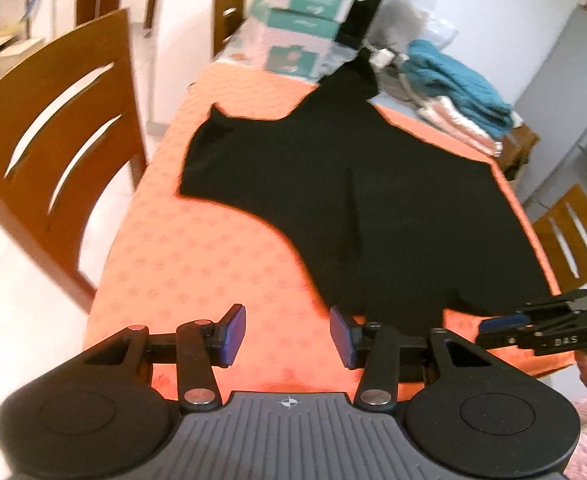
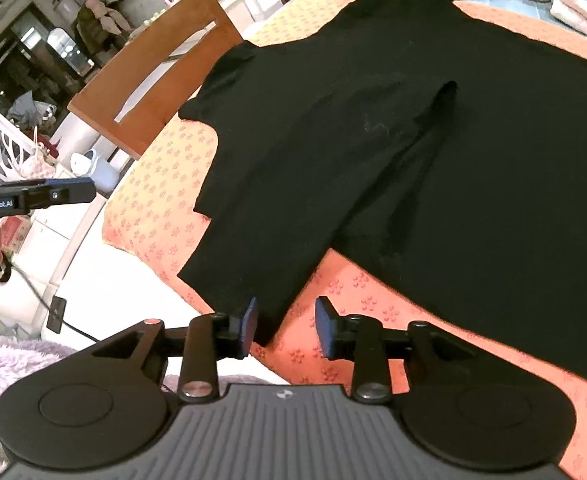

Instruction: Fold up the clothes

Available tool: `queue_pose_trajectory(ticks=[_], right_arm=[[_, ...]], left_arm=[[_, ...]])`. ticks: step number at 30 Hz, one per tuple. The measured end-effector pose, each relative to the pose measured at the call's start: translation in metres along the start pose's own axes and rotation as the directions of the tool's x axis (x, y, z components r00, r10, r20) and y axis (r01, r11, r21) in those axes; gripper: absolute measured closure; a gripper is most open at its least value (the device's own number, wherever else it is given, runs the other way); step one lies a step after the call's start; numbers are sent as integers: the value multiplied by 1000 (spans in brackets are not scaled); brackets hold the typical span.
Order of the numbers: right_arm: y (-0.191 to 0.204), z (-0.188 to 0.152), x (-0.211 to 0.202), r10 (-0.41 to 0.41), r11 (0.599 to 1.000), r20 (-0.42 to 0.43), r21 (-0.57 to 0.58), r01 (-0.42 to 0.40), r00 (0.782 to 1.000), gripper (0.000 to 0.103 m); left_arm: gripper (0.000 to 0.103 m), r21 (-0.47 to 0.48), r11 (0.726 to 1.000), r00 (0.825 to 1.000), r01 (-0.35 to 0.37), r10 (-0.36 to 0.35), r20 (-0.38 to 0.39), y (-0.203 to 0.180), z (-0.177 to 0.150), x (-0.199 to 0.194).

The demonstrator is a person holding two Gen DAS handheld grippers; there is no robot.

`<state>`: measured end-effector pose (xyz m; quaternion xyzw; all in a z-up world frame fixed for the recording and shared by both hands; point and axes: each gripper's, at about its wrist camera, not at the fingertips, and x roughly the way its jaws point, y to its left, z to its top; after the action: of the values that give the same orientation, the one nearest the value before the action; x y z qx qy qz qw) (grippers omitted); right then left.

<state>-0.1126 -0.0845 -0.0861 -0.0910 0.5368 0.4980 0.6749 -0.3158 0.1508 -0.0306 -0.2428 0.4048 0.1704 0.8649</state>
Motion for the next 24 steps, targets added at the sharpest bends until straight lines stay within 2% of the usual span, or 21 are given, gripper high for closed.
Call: queue_pose_trajectory(ticks=[5, 10, 13, 14, 16, 22, 24], right_arm=[[-1, 5, 21, 17, 1000, -4, 24, -17, 1000, 66], [4, 11, 44, 4, 1000, -24, 14, -4, 1000, 66], [3, 19, 38, 8, 1000, -2, 9, -8, 1000, 68], [3, 22, 36, 9, 1000, 6, 7, -9, 1000, 72], [3, 27, 32, 12, 1000, 21, 4, -12, 1000, 99], [2, 46, 20, 19, 1000, 70, -4, -19, 997, 99], [-5, 70, 5, 19, 1000, 112, 11, -20, 994, 99]], left_arm=[[55, 17, 1000, 999, 4, -3, -37, -7, -6, 25], [55, 84, 995, 996, 60, -54, -65, -30, -5, 43], [54, 129, 988, 995, 88, -80, -66, -40, -2, 46], [54, 141, 986, 994, 92, -84, -64, -42, 0, 47], [54, 156, 983, 994, 96, -88, -58, -41, 4, 49], [54, 173, 978, 993, 115, -110, -40, -30, 21, 55], [54, 172, 977, 992, 126, -119, -46, -26, 25, 59]])
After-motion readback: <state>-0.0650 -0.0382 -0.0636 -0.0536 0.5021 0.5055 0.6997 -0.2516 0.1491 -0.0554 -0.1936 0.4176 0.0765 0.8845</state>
